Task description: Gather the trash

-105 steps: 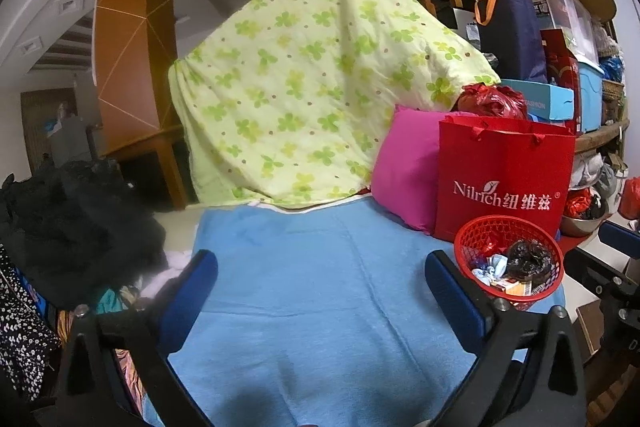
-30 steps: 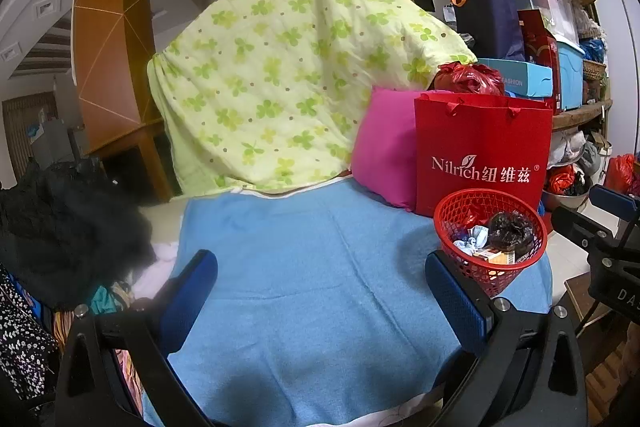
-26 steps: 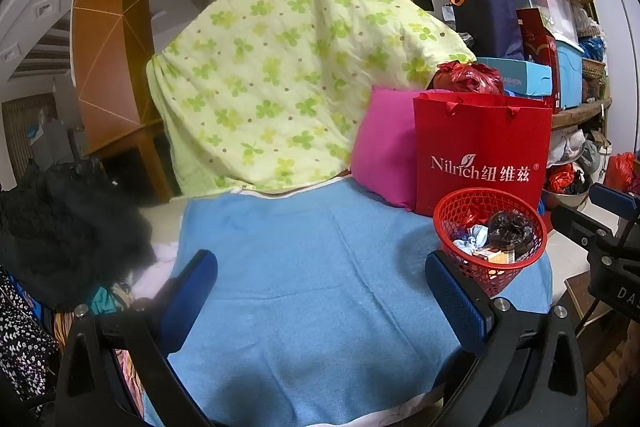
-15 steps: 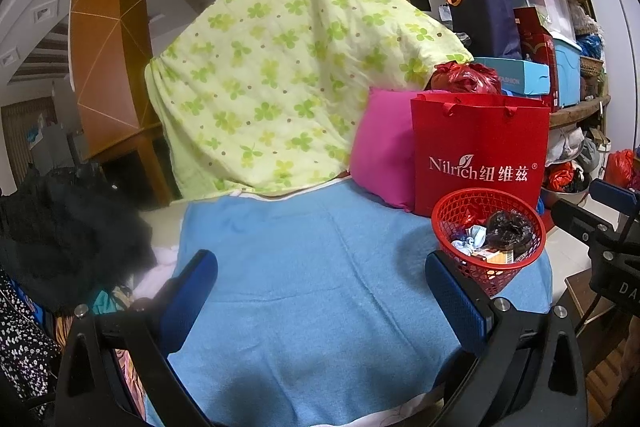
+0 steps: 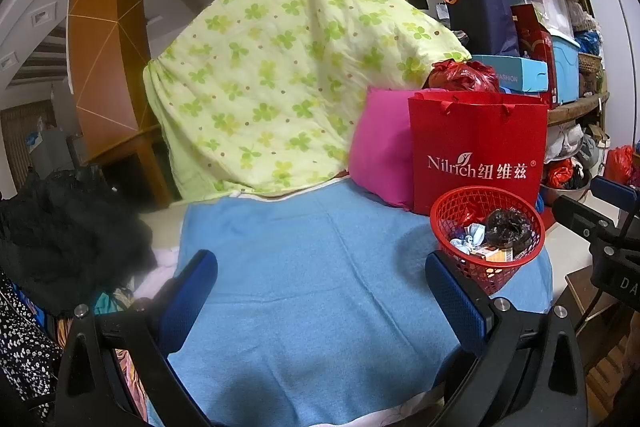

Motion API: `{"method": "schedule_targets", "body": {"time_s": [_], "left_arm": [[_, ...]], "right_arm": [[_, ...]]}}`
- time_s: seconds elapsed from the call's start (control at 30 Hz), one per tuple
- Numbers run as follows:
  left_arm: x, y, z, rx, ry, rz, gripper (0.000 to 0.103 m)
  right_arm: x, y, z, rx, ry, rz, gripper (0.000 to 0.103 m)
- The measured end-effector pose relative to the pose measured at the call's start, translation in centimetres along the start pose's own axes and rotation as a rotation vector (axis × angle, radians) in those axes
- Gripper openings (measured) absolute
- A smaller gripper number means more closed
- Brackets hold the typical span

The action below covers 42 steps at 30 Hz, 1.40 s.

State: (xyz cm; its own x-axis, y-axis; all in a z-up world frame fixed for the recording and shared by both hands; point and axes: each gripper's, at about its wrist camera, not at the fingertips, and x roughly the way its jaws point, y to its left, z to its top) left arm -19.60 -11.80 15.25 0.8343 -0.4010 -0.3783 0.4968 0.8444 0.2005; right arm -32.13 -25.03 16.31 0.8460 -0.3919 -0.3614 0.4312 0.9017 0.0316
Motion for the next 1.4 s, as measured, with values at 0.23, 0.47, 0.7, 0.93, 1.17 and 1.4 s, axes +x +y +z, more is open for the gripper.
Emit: {"method": "schedule_targets", "body": {"time_s": [0.23, 0.47, 0.7, 0.93, 1.17, 1.4], "left_arm": [[0.0, 0.0, -0.3, 0.007, 0.005, -0.002, 0.103], [0.1, 0.3, -0.7, 0.016, 0.007, -0.007, 0.103], [0.2, 0.2, -1.0, 0.021, 0.009, -0.011, 0.103], [0.2, 0.2, -1.0, 0.022, 0.01, -0.008, 0.103], [0.2, 0.2, -1.1, 0.025, 0.011, -0.008, 0.103], [0.4, 0.4, -1.7, 0.031, 0.015, -0.014, 0.103]], "right_arm": [[0.1, -0.1, -0.1, 0.005, 0.005, -0.002, 0.075], [0.2, -0.4, -0.4, 0.011, 0.006, -0.004, 0.075], [0.2, -0.4, -0.4, 0.008, 0.006, -0.004, 0.075], [0.2, -0.4, -0.4, 0.009, 0.006, -0.003, 0.075], [0.1, -0.4, -0.8, 0.016, 0.003, -0.007, 0.078], [0.2, -0.5, -0.8, 0.013, 0.005, -0.005, 0.078]]}}
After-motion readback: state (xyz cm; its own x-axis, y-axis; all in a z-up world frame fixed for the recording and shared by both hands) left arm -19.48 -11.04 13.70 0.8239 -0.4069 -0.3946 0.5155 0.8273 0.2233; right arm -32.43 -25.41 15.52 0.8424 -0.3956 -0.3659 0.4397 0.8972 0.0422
